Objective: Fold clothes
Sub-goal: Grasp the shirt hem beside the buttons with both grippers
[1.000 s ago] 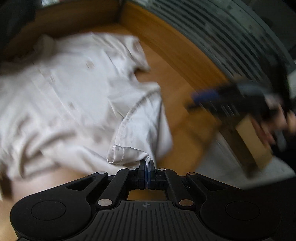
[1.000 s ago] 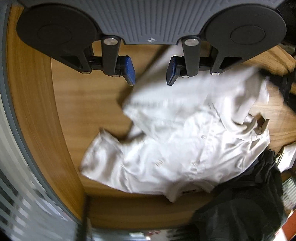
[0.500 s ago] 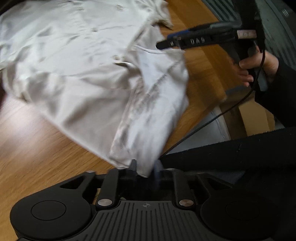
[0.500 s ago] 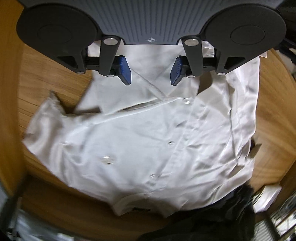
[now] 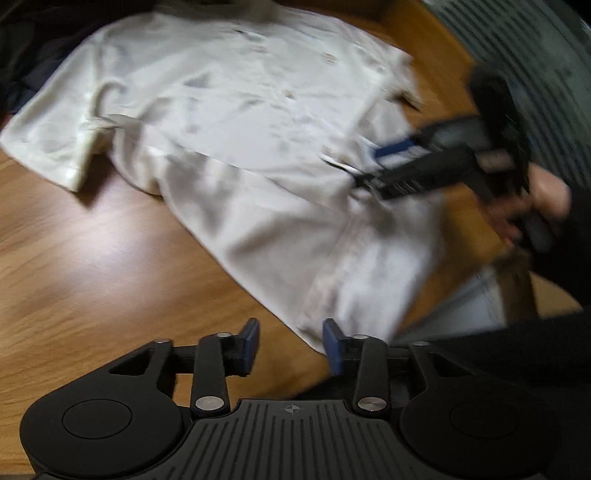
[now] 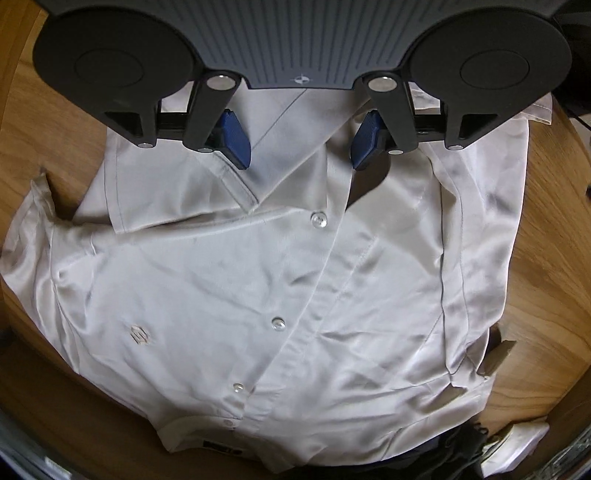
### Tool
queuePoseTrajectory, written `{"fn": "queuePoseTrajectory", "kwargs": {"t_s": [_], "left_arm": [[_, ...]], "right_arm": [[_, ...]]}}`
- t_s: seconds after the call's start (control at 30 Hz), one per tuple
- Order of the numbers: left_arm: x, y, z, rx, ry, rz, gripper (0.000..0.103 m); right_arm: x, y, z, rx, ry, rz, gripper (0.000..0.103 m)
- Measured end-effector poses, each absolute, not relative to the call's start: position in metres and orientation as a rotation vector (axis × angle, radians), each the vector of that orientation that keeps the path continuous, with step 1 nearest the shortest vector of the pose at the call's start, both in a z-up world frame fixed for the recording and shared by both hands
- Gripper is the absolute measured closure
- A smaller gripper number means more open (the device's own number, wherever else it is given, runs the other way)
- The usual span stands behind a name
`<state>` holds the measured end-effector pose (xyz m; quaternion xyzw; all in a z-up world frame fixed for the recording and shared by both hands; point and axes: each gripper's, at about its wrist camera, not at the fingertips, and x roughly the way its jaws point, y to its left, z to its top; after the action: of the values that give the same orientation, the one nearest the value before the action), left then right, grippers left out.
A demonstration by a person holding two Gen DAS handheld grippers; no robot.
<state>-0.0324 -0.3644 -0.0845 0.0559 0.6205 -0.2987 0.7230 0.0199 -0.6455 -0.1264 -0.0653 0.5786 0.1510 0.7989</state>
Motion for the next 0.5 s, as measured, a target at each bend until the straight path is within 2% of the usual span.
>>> {"fn": "queuePoseTrajectory", "kwargs": {"t_s": [0.13, 0.23, 0.37, 0.5], "left_arm": [[-0.016, -0.375, -0.090, 0.094, 1.333, -0.596, 0.045], [-0.002, -0.388, -0.096, 0.008, 1.336, -0.563, 0.040], [0.017, -0.407, -0.108, -0.121, 1.380, -0.526, 0.040], [0.027, -0.432, -0.120, -0.117, 1.400, -0.499, 0.040]], "right_arm": [[0.016, -0.651, -0.127, -0.099, 1.243, 0.301, 0.036], [0.014, -0.650, -0.125, -0.076, 1.242, 0.293, 0.036], [0.014, -0.642, -0.128, -0.072, 1.244, 0.257, 0.036], [0.014, -0.642, -0.132, -0.060, 1.236, 0.217, 0.042]]}}
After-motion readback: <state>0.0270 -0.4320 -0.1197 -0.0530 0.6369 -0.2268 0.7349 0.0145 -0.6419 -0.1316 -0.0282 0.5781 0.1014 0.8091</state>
